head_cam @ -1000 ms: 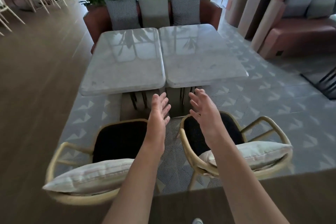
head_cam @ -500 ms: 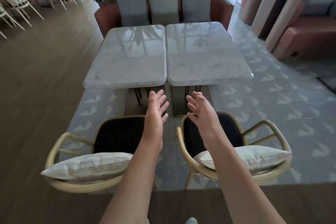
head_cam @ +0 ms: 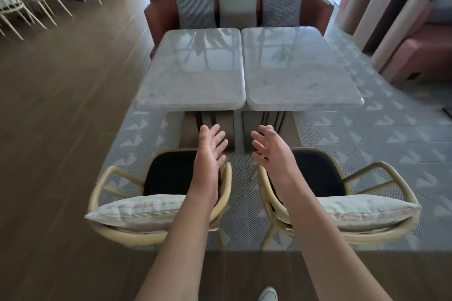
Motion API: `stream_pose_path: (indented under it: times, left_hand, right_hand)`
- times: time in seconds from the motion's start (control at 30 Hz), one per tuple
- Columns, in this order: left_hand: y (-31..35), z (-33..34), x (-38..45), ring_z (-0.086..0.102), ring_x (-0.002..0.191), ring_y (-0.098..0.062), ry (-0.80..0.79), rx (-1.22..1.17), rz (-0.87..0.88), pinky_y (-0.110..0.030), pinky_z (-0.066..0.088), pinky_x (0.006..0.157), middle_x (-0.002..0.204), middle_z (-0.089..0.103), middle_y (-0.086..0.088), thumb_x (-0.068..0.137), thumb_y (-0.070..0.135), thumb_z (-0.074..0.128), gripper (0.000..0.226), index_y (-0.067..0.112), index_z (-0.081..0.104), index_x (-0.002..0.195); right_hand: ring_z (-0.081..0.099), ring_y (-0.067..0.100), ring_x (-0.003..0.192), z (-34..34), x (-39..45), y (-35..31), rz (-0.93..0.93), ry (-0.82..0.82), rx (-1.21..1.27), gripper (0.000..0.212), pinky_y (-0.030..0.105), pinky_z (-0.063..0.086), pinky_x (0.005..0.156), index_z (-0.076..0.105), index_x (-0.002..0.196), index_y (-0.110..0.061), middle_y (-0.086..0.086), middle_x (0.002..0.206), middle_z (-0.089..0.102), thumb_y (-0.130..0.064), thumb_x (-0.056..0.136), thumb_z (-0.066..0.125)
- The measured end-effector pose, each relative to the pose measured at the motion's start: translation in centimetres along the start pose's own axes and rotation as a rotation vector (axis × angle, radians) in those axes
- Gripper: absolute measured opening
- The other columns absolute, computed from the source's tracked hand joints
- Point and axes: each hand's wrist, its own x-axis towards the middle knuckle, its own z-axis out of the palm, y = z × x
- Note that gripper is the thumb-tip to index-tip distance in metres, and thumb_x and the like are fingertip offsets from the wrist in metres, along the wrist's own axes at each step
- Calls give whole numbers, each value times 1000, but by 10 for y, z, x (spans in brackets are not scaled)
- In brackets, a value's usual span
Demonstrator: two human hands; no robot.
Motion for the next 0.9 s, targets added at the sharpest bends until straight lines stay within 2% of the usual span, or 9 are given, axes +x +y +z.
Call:
stream_pose_path:
  times: [0.1, 0.3, 0.43, 0.53, 0.6, 0.67, 0.77, 0.83, 0.9]
  left_hand:
    - [0, -37, 6, 62, 121, -14, 28, -55, -76, -41, 42, 111, 138, 62, -3, 106, 56, 19, 60, 22, 51, 143]
    - [-13, -137, 24, 70, 111, -22, 88, -131, -254, -45, 48, 107, 126, 69, -7, 105, 59, 23, 62, 18, 53, 140]
    - [-27, -197, 37, 70, 110, -23, 119, -132, -342, -45, 48, 105, 126, 69, -8, 105, 58, 24, 60, 18, 53, 139]
    - [-39, -234, 43, 71, 106, -21, 157, -79, -399, -43, 50, 101, 121, 71, -6, 105, 55, 29, 51, 20, 56, 132]
    - [-50, -258, 43, 73, 101, -20, 199, -6, -455, -40, 52, 97, 114, 73, -3, 105, 50, 36, 42, 21, 60, 123]
    - [-67, -286, 40, 74, 96, -20, 267, 59, -508, -37, 54, 89, 108, 75, -3, 104, 42, 46, 31, 19, 64, 115]
    - [-94, -320, 37, 75, 93, -22, 379, 66, -535, -35, 56, 85, 104, 76, -5, 99, 28, 55, 21, 13, 67, 107]
    - [-110, -339, 35, 72, 83, -20, 436, 49, -537, -31, 55, 80, 98, 73, -7, 100, 21, 56, 17, 8, 66, 100]
    - [-127, -355, 31, 69, 77, -19, 495, 43, -549, -34, 58, 85, 92, 71, -11, 100, 17, 56, 14, 7, 64, 94]
  right_hand:
    - [56, 18, 124, 30, 2, 15, 52, 41, 27, 37, 40, 44, 109, 52, 134, -20, 1, 129, 63, -40, 105, 43]
    - [59, 21, 122, 105, -5, 63, 135, 119, 8, 26, 43, 44, 110, 54, 122, -20, 6, 132, 62, -37, 106, 43]
    - [59, 21, 122, 151, -4, 105, 210, 171, -21, 40, 41, 47, 108, 51, 138, -12, 7, 131, 63, -36, 106, 43]
    - [63, 19, 115, 179, -2, 140, 264, 212, -24, 32, 41, 51, 104, 57, 127, -17, 5, 126, 66, -37, 105, 46]
    - [65, 17, 112, 194, -3, 164, 327, 236, -41, 27, 42, 52, 102, 57, 121, -18, 3, 120, 68, -37, 105, 47]
    - [64, 19, 112, 205, -8, 190, 403, 261, -58, 29, 41, 52, 102, 57, 124, -15, 4, 118, 69, -34, 105, 47]
    - [64, 18, 109, 213, -13, 224, 495, 302, -52, 27, 38, 52, 99, 57, 125, -11, 5, 116, 68, -26, 105, 49]
    - [64, 16, 105, 212, -17, 244, 569, 351, -20, 23, 39, 53, 99, 60, 120, -10, 4, 111, 69, -24, 104, 52]
    - [65, 17, 98, 210, -20, 264, 639, 463, 43, 17, 38, 55, 97, 63, 111, -7, 6, 101, 69, -19, 101, 58]
